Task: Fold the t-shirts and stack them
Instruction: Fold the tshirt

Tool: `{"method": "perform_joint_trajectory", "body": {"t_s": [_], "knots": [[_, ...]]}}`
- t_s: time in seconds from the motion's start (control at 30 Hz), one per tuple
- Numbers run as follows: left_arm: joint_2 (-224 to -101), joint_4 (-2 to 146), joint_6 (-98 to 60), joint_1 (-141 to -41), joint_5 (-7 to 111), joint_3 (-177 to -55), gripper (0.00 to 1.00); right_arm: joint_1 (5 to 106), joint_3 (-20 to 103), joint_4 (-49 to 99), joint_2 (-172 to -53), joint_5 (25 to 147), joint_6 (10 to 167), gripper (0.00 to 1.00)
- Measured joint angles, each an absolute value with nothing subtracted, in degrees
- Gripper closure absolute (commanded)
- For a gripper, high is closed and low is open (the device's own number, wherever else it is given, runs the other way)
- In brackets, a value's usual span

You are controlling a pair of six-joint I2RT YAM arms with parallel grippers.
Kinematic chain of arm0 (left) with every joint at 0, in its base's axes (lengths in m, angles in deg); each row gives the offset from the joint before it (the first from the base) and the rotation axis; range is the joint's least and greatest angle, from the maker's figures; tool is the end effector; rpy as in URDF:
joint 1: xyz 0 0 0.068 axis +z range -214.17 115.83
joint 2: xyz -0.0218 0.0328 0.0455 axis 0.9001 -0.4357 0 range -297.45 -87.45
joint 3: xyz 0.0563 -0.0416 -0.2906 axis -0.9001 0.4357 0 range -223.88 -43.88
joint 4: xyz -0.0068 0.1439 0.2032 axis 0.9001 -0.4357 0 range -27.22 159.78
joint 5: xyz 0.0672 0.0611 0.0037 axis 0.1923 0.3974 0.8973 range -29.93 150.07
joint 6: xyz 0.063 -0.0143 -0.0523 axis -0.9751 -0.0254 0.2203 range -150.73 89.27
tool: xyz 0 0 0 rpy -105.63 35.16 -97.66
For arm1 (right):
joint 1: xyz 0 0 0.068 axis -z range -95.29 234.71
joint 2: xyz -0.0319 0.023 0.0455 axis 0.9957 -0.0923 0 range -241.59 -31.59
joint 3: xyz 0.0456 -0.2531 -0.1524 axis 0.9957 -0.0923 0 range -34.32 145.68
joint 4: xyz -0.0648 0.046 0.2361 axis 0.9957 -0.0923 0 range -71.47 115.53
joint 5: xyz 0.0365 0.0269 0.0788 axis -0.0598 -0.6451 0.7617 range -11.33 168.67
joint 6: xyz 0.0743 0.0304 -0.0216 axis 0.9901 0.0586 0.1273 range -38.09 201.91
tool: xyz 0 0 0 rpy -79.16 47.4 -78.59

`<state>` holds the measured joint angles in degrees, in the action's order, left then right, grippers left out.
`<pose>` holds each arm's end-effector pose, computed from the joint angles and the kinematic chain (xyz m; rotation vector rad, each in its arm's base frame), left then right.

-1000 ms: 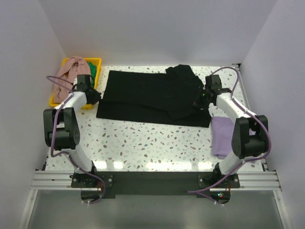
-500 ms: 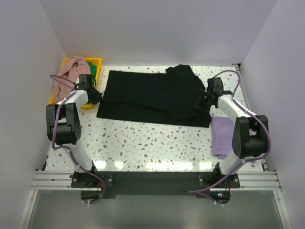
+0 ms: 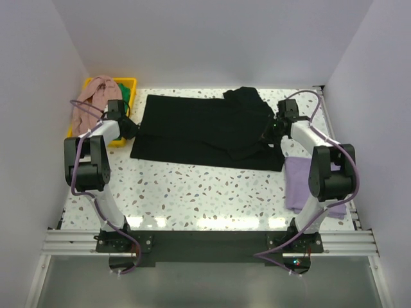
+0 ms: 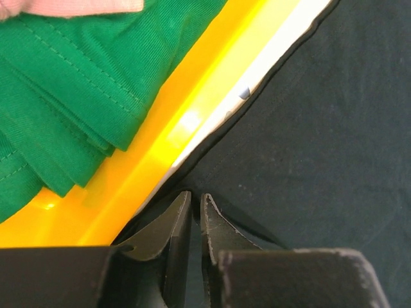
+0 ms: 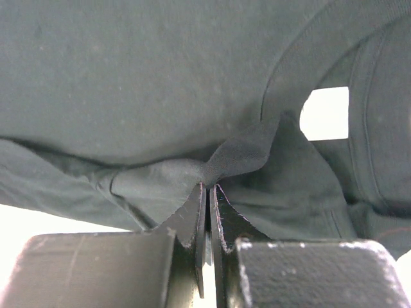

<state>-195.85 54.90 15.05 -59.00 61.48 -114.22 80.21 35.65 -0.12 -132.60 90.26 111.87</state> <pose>0.4178 0.0396 0.1770 -1.0906 2.2650 -0.2634 0.3824 0.0447 0.2097 0.4966 2.5570 0.4831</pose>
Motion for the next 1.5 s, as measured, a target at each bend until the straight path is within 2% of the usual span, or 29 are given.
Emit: {"method": "perform_joint_trajectory", "body": {"t_s": [0.33,0.5,0.6,0.63,0.67,0.7,0.73,0.83,0.97,1.1,1.27,1.33,1.5], "knots": [[-196.05,55.36,14.46,-59.00,61.30,-115.27,0.80,80.41,42.43,-0.56,-138.90,90.81,111.95,1.00],[-196.12,55.45,14.16,-59.00,61.22,-115.71,0.69,81.31,45.20,-0.58,-142.02,92.08,112.46,0.99],[-196.12,55.47,13.63,-59.00,60.93,-115.78,0.59,82.33,45.90,-0.51,-143.53,93.61,113.07,0.87],[-196.12,55.49,13.46,-59.00,60.85,-115.78,0.57,82.71,46.06,-0.53,-143.81,94.11,113.20,0.76],[-196.12,55.51,13.19,-59.00,60.78,-115.78,0.53,83.19,46.28,-0.53,-144.16,94.72,113.61,0.71],[-196.12,55.49,13.06,-59.00,60.65,-115.78,0.52,83.58,46.58,-0.51,-144.49,94.96,113.59,0.66],[-196.12,55.49,13.00,-59.00,60.34,-115.78,0.52,83.95,47.02,-0.51,-144.73,95.20,113.75,0.56],[-195.94,55.51,12.89,-59.00,59.38,-115.78,0.50,84.63,47.65,-0.34,-144.69,95.36,113.66,0.43],[-193.12,55.86,12.71,-59.02,57.83,-114.35,0.49,84.65,46.21,0.58,-142.57,94.61,113.35,0.42],[-186.46,56.72,12.65,-59.59,56.45,-110.14,0.49,83.30,38.41,1.32,-134.72,91.81,113.18,0.43],[-180.16,57.48,12.47,-62.30,54.16,-105.63,0.50,76.00,29.45,2.77,-125.98,84.76,112.28,0.50],[-179.18,57.48,11.95,-63.31,53.11,-104.61,0.49,72.91,27.72,3.55,-125.59,82.50,111.65,0.56],[-177.39,57.07,9.74,-65.43,50.62,-102.95,0.49,66.47,24.27,4.41,-125.96,77.24,109.88,0.56]]}}
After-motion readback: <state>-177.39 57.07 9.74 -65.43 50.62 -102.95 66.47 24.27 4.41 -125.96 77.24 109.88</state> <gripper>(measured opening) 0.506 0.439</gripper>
